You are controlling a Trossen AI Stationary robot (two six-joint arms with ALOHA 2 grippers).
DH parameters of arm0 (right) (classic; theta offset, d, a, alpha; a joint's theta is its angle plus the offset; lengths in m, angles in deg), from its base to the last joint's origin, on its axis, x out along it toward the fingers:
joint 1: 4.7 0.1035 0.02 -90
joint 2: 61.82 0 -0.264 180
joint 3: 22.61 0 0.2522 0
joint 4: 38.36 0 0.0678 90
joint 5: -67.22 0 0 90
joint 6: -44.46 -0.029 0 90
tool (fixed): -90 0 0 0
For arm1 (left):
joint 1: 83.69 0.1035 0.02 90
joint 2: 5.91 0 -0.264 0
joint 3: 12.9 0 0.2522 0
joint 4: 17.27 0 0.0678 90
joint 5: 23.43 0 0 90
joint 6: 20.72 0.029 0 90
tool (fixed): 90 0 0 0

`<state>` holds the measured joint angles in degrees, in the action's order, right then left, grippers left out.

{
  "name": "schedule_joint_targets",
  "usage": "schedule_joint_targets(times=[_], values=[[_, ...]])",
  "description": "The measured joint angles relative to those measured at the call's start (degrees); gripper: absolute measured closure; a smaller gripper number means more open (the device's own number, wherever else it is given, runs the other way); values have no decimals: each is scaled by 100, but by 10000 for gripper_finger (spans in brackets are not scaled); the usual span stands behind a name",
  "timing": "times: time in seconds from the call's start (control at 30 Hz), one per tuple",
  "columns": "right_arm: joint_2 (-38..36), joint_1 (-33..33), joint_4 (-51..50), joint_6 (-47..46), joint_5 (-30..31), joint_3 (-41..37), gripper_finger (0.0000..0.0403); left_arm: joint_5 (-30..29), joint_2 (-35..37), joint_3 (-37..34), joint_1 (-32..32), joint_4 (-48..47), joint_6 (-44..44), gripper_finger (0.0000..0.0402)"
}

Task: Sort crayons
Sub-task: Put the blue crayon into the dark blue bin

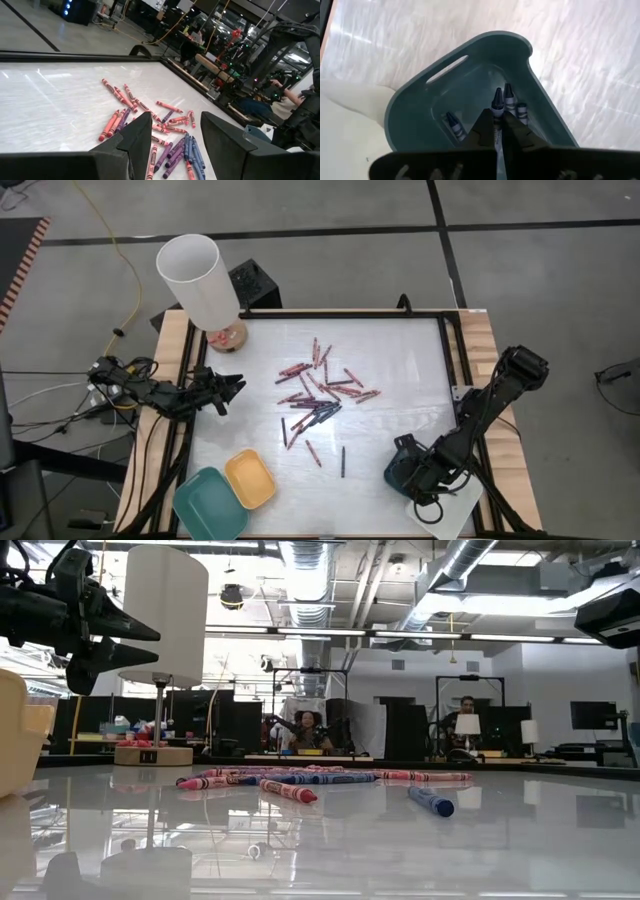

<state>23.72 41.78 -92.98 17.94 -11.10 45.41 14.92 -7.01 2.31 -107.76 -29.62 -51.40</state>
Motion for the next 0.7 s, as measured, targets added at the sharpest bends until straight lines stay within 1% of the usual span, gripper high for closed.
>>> schedule_joint_targets(times=[0.2, 0.4, 0.5, 0.7], values=[[0, 0, -3, -46, 7, 0, 385, 2, 0, 0, -1, 0, -2, 241], [-2, 0, -138, -382, 33, 0, 384, 4, 0, 0, 1, 0, 0, 241], [-2, 0, -208, -538, 33, 0, 373, 5, -1, 0, 0, 0, -1, 241], [-2, -36, -229, -555, 33, -2, 342, 7, 0, 0, 1, 0, -2, 241]])
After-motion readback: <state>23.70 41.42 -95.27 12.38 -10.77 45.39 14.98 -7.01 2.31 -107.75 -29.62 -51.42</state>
